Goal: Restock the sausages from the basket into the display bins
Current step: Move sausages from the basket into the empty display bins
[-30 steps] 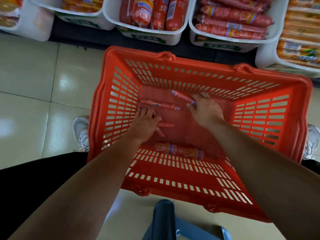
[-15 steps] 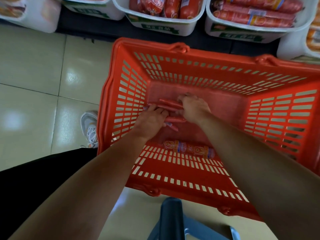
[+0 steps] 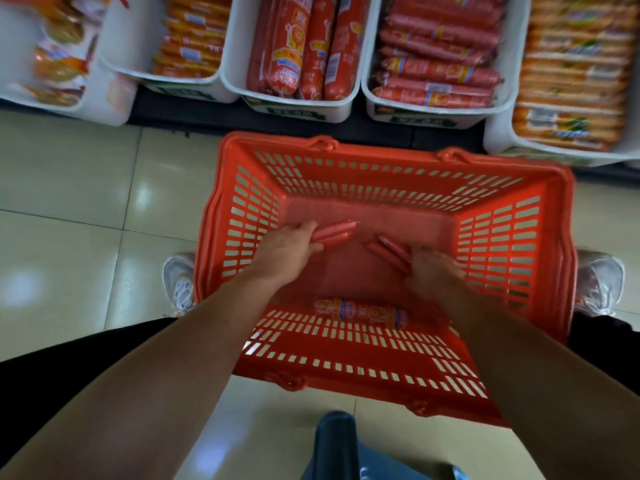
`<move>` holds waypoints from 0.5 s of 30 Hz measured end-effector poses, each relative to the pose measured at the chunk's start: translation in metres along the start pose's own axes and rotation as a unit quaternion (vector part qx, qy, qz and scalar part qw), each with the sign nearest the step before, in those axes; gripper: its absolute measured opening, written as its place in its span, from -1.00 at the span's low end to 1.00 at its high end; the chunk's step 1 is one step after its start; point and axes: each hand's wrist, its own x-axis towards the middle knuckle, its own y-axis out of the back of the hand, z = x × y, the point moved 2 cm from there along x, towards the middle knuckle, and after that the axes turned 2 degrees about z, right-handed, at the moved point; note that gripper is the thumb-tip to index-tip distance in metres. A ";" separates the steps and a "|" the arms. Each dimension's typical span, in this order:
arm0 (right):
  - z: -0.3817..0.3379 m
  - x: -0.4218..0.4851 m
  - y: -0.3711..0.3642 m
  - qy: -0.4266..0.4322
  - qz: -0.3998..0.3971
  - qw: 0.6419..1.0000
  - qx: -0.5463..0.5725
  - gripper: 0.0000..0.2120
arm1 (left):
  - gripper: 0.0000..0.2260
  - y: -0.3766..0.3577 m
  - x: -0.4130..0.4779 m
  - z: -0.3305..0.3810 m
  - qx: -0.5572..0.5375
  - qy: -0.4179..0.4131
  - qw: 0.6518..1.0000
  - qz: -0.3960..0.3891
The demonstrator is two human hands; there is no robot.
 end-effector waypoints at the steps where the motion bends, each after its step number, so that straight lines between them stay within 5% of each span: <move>1: 0.001 -0.003 -0.002 0.004 -0.010 1.000 0.025 -0.36 | -0.66 0.003 -0.001 0.003 -0.022 0.009 1.000 -0.002; 8: -0.005 -0.040 0.040 0.054 -0.059 0.990 0.113 -0.59 | -0.64 0.039 -0.011 0.013 -0.114 0.061 0.991 -0.021; 15: -0.005 -0.097 0.155 0.151 0.098 0.967 0.177 -0.41 | -0.66 0.120 -0.018 0.025 -0.196 0.070 0.978 0.005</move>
